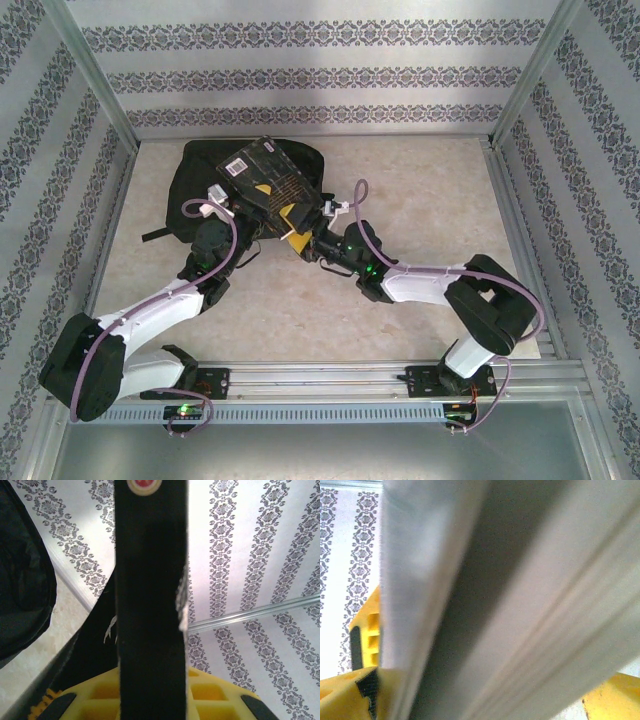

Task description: Pack the student bag

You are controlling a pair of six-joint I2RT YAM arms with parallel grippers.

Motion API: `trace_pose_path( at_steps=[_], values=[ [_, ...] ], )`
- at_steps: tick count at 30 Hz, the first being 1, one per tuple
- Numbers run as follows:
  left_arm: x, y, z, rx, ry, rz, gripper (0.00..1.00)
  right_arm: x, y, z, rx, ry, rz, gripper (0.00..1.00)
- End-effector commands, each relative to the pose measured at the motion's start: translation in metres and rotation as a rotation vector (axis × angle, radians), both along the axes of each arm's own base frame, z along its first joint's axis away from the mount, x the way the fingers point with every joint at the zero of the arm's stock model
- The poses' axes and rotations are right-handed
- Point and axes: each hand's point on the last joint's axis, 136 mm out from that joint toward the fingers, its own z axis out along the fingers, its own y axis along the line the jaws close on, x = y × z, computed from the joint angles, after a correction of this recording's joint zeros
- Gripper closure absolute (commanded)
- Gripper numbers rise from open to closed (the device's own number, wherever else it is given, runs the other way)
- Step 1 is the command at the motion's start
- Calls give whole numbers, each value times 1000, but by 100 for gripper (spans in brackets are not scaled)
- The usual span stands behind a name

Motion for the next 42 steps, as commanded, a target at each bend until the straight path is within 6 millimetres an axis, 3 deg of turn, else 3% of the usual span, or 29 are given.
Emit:
trace_pose_path(
  at_steps=[1, 10, 19, 24, 27, 31, 32, 36, 39, 42],
  values=[
    [-9, -1, 33, -53, -105, -5, 100, 3, 1, 28, 78, -66, -27, 2],
    [-11, 2, 31, -53, -102, 5, 100, 5, 0, 49, 119, -118, -37, 9],
    [-18, 4, 17, -31, -75, 12, 100, 15, -27, 69, 96, -220, -137, 39],
    [-19, 2, 11, -26, -56, 14, 100, 17, -32, 66, 42, -245, -168, 52],
    [-17, -1, 8, -20, -44, 10, 100, 19, -32, 64, 28, -248, -179, 67],
    [-15, -8, 6, -1, -40, -16, 100, 20, -33, 62, 5, -249, -179, 96],
    [-15, -10, 5, 18, -35, -25, 96, 20, -37, 58, -12, -241, -187, 100],
    [-11, -21, -2, 209, -6, -71, 64, 28, -69, 37, -135, -202, -241, 100],
    [0, -46, -2, 471, -1, -189, 57, 33, -108, 7, -347, -106, -287, 100],
    [16, -64, -10, 757, 23, -283, 55, 31, -155, -2, -502, -93, -373, 100]
  ],
)
